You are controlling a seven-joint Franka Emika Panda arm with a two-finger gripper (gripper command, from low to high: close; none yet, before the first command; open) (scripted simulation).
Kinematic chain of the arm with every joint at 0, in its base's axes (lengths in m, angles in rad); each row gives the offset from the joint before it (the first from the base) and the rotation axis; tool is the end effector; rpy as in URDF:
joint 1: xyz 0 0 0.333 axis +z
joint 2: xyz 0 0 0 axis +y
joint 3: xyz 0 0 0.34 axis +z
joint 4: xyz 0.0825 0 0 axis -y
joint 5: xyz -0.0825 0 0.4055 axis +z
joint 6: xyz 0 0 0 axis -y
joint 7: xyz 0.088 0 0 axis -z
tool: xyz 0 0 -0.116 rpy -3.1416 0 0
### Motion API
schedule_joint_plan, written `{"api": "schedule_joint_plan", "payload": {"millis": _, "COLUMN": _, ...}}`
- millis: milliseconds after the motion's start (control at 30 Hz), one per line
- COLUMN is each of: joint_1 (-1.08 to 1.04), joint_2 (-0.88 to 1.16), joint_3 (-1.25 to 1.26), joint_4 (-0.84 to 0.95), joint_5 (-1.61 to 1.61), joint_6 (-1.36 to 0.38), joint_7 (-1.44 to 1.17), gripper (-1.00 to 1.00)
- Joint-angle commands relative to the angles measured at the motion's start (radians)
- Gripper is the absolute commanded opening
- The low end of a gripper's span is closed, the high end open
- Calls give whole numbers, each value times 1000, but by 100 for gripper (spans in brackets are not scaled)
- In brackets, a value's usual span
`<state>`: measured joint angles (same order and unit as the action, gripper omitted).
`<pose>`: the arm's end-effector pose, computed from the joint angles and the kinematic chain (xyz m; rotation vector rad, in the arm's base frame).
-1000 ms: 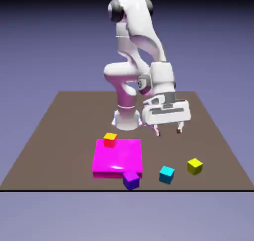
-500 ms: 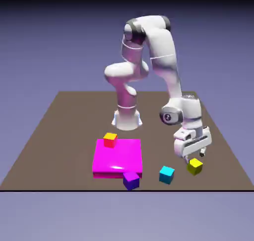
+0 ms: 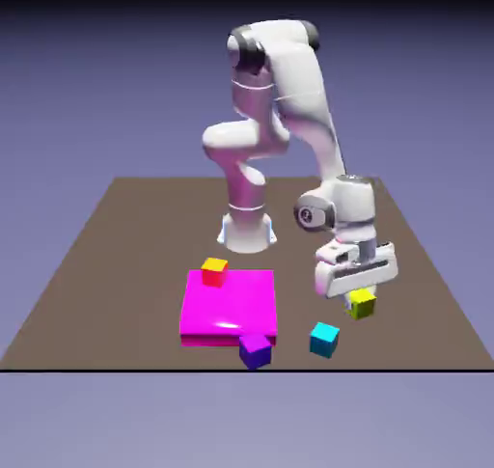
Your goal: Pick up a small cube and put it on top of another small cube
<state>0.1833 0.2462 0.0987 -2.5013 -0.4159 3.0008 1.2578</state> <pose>0.4754 0.1691 0.2086 -2.8809 0.8555 -0.3665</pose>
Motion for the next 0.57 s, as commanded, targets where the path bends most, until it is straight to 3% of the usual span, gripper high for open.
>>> {"api": "schedule_joint_plan", "payload": {"millis": 0, "joint_1": -36, "joint_2": -18, "joint_3": -16, "joint_4": -6, "joint_5": 30, "joint_6": -12, "joint_7": -6, "gripper": -100}}
{"api": "schedule_joint_plan", "payload": {"millis": 200, "joint_1": -186, "joint_2": -92, "joint_3": -83, "joint_4": -29, "joint_5": 150, "joint_6": -60, "joint_7": -28, "gripper": -100}}
{"api": "schedule_joint_plan", "payload": {"millis": 433, "joint_1": -109, "joint_2": 128, "joint_3": -182, "joint_4": 44, "joint_5": 77, "joint_6": 90, "joint_7": 43, "gripper": -100}}
{"api": "schedule_joint_plan", "payload": {"millis": 467, "joint_1": -109, "joint_2": 128, "joint_3": -182, "joint_4": 44, "joint_5": 77, "joint_6": 90, "joint_7": 43, "gripper": 100}}
{"api": "schedule_joint_plan", "payload": {"millis": 533, "joint_1": -122, "joint_2": 92, "joint_3": -165, "joint_4": 32, "joint_5": 89, "joint_6": 65, "joint_7": 31, "gripper": 100}}
